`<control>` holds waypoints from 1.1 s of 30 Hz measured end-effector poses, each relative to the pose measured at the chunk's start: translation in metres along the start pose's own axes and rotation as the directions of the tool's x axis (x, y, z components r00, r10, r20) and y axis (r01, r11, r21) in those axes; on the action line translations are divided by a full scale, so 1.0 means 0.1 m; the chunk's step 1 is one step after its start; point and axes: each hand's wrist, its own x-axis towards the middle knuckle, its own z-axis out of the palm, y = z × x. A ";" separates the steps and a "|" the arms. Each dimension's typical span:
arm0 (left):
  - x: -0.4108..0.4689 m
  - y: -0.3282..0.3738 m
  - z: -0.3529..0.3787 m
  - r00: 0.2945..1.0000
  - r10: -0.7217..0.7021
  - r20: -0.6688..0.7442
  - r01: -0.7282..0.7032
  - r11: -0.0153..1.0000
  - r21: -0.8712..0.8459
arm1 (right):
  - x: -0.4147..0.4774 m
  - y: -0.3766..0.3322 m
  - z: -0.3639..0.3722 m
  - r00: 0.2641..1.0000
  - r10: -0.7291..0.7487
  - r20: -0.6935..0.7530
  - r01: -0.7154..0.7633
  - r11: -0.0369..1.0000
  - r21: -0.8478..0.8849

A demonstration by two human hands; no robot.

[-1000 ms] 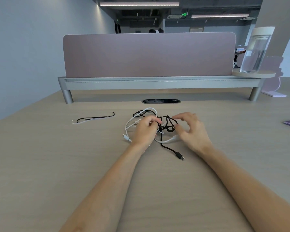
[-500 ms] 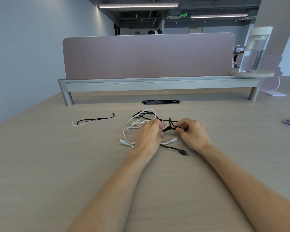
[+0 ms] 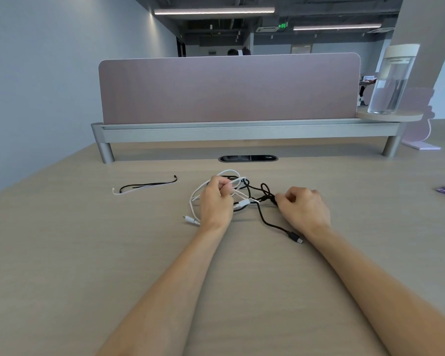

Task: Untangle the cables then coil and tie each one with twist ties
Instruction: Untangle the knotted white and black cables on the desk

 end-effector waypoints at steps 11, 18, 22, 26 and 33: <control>-0.02 0.01 0.01 0.991 -0.066 0.117 0.059 0.996 0.059 | -0.01 0.00 0.10 0.905 -0.424 0.032 0.415 0.898 0.149; -0.07 -0.04 0.03 0.942 0.191 0.278 -0.284 0.893 0.348 | 0.06 0.08 0.15 0.911 -0.376 0.167 0.371 0.927 0.065; -0.11 -0.05 0.05 0.833 0.358 0.421 -0.519 0.769 0.373 | 0.05 0.04 0.09 0.957 -0.284 0.061 0.262 0.935 0.240; -0.11 -0.05 0.07 0.852 0.299 0.429 -0.486 0.755 0.440 | 0.01 -0.02 -0.03 0.989 -0.147 0.000 0.120 0.810 0.574; -0.14 0.00 0.11 0.929 0.161 0.332 -0.329 0.769 0.548 | -0.09 -0.14 -0.10 0.988 -0.133 0.075 0.028 0.637 0.770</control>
